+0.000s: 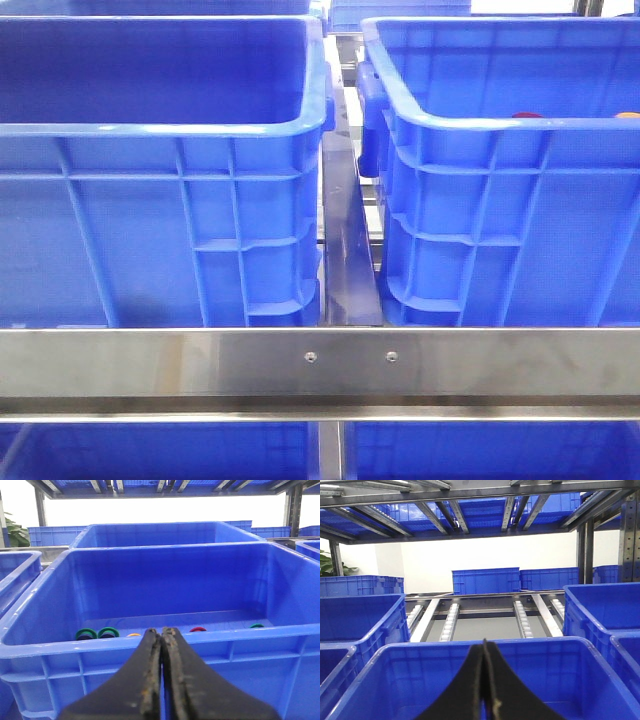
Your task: Pick red and yellow buttons and place in box
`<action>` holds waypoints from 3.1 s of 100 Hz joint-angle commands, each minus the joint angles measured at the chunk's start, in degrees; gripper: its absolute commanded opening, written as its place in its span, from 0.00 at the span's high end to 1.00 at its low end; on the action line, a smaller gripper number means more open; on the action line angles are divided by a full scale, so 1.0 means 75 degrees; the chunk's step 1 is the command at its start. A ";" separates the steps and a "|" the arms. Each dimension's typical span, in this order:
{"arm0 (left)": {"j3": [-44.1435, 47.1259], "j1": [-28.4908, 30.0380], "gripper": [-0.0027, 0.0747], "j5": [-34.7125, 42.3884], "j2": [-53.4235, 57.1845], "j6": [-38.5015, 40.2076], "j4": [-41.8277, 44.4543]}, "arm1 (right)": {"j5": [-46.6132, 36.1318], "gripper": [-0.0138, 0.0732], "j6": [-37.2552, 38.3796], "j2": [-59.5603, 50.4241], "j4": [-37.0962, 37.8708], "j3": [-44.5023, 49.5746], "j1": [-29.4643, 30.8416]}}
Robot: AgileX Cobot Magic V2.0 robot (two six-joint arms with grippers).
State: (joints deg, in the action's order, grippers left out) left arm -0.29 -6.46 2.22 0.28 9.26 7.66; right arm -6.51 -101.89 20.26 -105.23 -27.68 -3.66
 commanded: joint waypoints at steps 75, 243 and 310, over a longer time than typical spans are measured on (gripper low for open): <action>0.0376 0.0018 0.99 0.0634 0.0242 0.0079 -0.0005 | 0.0188 0.92 -0.0019 0.0052 -0.0515 -0.0201 -0.0003; 0.0376 0.0018 0.99 0.0634 0.0242 0.0079 -0.0005 | -0.0280 0.92 1.3737 -0.2990 1.3721 0.3650 0.0006; 0.0376 0.0018 0.99 0.0634 0.0242 0.0079 -0.0005 | -0.0299 0.92 1.3737 -0.2971 1.3696 0.3752 0.0021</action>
State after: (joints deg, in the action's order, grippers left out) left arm -0.29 -6.46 2.44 0.28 9.26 7.66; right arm -3.71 0.97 -0.60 -3.02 1.60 -3.66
